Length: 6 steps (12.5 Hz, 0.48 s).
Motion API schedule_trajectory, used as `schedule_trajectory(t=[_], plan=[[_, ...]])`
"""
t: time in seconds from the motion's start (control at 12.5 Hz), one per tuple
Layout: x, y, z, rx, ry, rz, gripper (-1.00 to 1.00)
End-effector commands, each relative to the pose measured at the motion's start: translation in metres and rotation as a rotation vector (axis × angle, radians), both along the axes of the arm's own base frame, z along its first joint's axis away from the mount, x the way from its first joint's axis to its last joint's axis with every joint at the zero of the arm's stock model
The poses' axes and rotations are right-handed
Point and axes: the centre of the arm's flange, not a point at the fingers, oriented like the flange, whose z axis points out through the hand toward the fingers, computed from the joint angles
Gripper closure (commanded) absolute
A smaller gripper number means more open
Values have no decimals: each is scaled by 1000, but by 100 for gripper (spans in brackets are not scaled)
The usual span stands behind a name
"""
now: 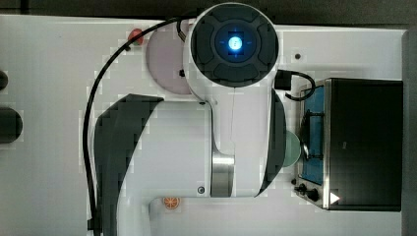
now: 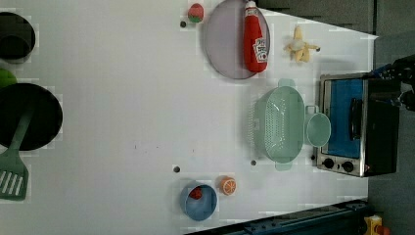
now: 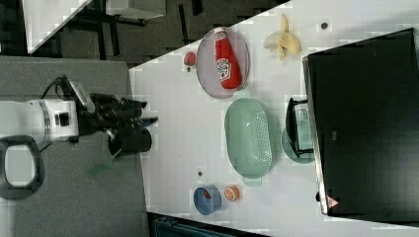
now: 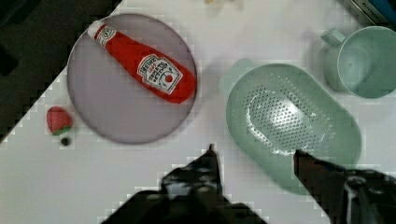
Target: Drag strainer right to left.
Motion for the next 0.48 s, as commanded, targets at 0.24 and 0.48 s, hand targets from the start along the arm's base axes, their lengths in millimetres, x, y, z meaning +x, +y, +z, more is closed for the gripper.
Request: schedule_trajectory(t=[0.24, 0.48], plan=[[-165, -42, 46, -18, 30, -95, -99], [-157, -39, 5, -21, 70, -107, -100]])
